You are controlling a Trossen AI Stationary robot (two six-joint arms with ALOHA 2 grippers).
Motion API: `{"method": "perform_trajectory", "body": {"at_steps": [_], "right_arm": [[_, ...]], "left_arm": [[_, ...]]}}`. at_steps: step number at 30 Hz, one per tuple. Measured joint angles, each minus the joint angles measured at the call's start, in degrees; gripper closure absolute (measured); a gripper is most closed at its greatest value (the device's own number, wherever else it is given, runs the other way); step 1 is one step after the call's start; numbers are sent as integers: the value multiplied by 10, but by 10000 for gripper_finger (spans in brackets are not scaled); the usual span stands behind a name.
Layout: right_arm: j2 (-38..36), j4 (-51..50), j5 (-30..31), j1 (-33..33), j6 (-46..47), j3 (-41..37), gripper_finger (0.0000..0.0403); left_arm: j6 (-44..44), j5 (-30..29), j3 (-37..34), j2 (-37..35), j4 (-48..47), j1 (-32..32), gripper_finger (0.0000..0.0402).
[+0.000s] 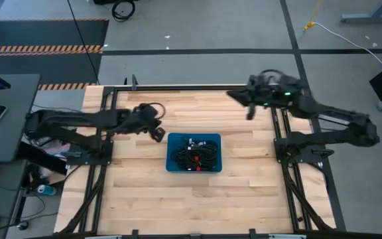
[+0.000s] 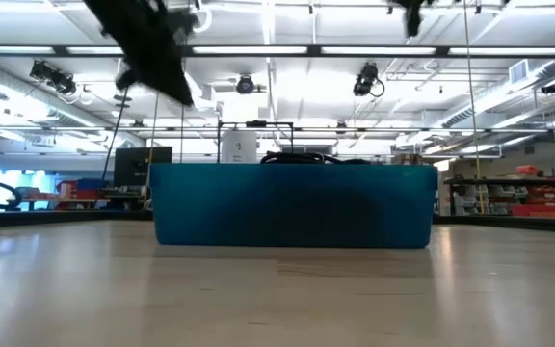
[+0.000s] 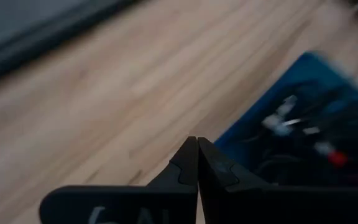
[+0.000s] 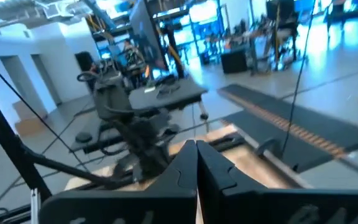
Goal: Pick and place USB-C Cables
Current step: Return to Home Position
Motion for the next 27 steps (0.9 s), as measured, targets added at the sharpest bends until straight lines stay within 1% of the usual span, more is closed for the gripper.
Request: {"method": "perform_trajectory", "body": {"at_steps": [3, 6, 8, 10, 15, 18, 22, 27], "right_arm": [[-51, -63, 12, 0, -18, 26, 403], [-89, -120, 22, 0, -28, 42, 403], [-108, -149, 30, 0, -29, 48, 403], [-126, -168, 33, 0, -34, 49, 403], [-168, -206, 34, 0, -47, 49, 403], [-202, -220, 36, 0, -58, 49, 403], [-251, -261, 41, 0, -69, 50, 403], [-315, -343, 42, 0, -67, 50, 403]], "left_arm": [[4, -66, 0, -73, 1, -52, 400], [18, -146, 0, -140, 0, -111, 400], [43, -191, 1, -178, 1, -153, 400], [74, -221, 1, -212, -1, -192, 400], [150, -249, 1, -272, -2, -270, 400], [169, -260, 1, -297, -11, -299, 400], [165, -280, -1, -327, -42, -316, 400], [149, -280, -2, -348, -78, -318, 400]]}}
